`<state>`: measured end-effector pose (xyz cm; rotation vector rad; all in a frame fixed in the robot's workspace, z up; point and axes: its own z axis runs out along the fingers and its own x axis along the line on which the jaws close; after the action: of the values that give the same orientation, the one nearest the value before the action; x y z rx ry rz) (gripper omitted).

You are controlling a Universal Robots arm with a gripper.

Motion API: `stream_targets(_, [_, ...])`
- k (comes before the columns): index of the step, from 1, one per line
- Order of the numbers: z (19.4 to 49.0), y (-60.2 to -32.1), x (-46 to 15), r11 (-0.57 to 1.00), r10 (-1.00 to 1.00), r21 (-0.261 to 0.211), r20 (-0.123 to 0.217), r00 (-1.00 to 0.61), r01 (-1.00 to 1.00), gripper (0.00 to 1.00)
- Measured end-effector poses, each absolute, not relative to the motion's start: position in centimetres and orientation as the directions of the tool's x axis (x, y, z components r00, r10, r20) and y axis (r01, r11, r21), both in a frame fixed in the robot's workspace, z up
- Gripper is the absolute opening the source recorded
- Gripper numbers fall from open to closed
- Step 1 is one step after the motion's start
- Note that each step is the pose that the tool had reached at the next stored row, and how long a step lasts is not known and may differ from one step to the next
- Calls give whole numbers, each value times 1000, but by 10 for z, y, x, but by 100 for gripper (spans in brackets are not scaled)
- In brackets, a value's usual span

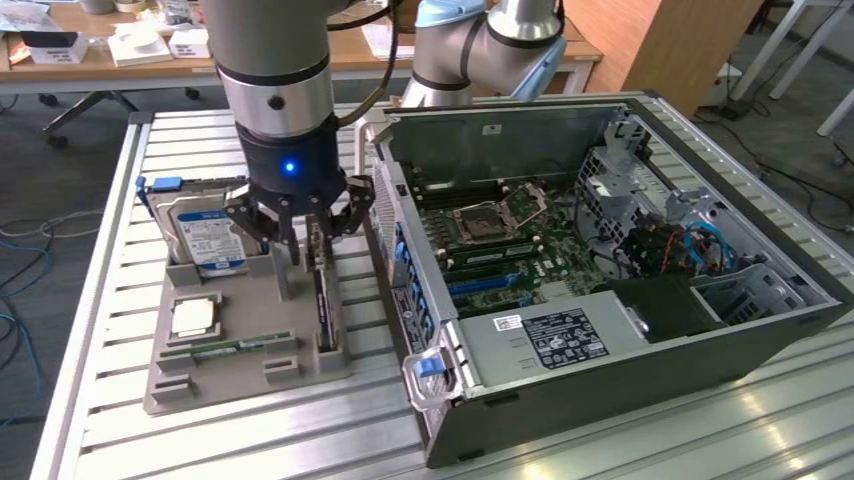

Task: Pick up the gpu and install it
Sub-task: 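Pick up the gpu and move the gpu toward the slot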

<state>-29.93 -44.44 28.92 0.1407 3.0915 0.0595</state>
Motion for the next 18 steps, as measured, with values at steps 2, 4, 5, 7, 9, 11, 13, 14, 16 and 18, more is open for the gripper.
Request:
stream_targets(2, [288,-444,-299,995,92,40,-44,-995,90,41])
stream_targets(4, [288,-444,-299,995,92,40,-44,-995,90,41])
stream_targets(5, [288,-444,-299,995,92,40,-44,-995,90,41])
stream_targets(7, [288,-444,-299,995,92,41,-44,-995,90,41])
stream_targets(9, [288,-444,-299,995,92,41,-44,-995,90,41])
stream_targets(11, [288,-444,-297,995,91,41,-44,-995,90,41])
stream_targets(13, [288,-444,-297,995,92,41,-44,-995,90,41])
stream_targets(14, [288,-444,-297,995,92,41,-44,-995,90,41])
stream_targets(16, [287,-444,-297,995,92,41,-44,-995,90,41])
stream_targets(18, [285,-444,-297,995,92,41,-44,-995,90,41])
